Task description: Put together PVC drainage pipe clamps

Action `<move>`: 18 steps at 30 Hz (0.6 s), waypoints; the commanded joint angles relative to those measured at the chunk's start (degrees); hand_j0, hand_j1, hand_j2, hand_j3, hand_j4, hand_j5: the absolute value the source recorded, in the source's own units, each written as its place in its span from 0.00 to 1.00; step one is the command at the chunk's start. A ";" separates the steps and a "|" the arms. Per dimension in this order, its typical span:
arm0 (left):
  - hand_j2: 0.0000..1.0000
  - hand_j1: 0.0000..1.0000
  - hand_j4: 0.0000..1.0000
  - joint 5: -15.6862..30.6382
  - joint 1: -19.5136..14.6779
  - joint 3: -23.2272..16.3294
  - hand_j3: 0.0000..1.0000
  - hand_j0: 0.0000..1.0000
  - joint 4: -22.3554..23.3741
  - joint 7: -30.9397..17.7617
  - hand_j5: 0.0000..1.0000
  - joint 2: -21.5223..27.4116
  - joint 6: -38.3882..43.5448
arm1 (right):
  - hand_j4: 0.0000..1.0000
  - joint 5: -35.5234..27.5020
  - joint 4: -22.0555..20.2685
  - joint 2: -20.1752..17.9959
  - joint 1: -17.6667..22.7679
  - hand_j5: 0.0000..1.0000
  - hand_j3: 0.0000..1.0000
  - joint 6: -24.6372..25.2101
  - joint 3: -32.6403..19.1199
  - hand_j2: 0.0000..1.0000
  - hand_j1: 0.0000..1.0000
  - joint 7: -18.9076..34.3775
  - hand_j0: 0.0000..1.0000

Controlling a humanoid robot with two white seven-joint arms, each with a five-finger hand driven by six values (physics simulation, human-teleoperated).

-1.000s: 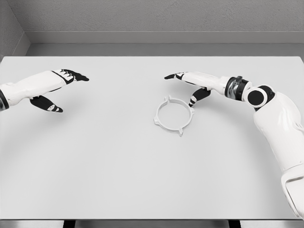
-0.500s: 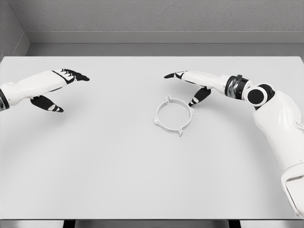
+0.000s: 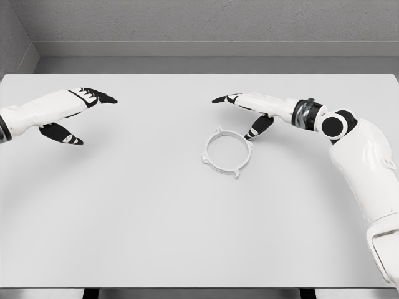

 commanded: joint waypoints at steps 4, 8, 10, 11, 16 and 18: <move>1.00 1.00 1.00 0.41 -0.35 0.01 1.00 1.00 -0.03 0.03 1.00 0.05 0.15 | 1.00 -0.40 -0.25 0.10 0.00 1.00 1.00 0.13 0.32 1.00 1.00 -0.01 1.00; 1.00 1.00 1.00 0.41 -0.35 0.01 1.00 1.00 -0.03 0.03 1.00 0.05 0.15 | 1.00 -0.40 -0.17 0.10 0.00 1.00 1.00 0.13 0.41 1.00 1.00 -0.01 1.00; 1.00 1.00 1.00 0.41 -0.35 0.01 1.00 1.00 -0.03 0.03 1.00 0.05 0.15 | 1.00 -0.40 -0.25 0.01 0.00 1.00 1.00 0.13 0.32 1.00 1.00 -0.01 1.00; 1.00 1.00 1.00 0.41 -0.61 0.01 1.00 1.00 -0.03 0.03 1.00 0.14 0.15 | 1.00 -0.40 0.27 -0.52 -0.44 1.00 1.00 0.13 -0.12 1.00 1.00 -0.01 1.00; 1.00 1.00 1.00 0.33 -1.32 0.01 1.00 1.00 -0.03 0.03 1.00 0.22 0.15 | 1.00 -1.02 1.68 -6.40 -1.67 1.00 1.00 0.13 -6.01 1.00 1.00 -0.01 1.00; 1.00 1.00 1.00 0.33 -1.76 0.10 1.00 1.00 -0.03 0.03 1.00 0.14 0.15 | 1.00 -1.19 1.77 -8.51 -1.41 1.00 1.00 0.13 -6.45 1.00 1.00 -0.01 1.00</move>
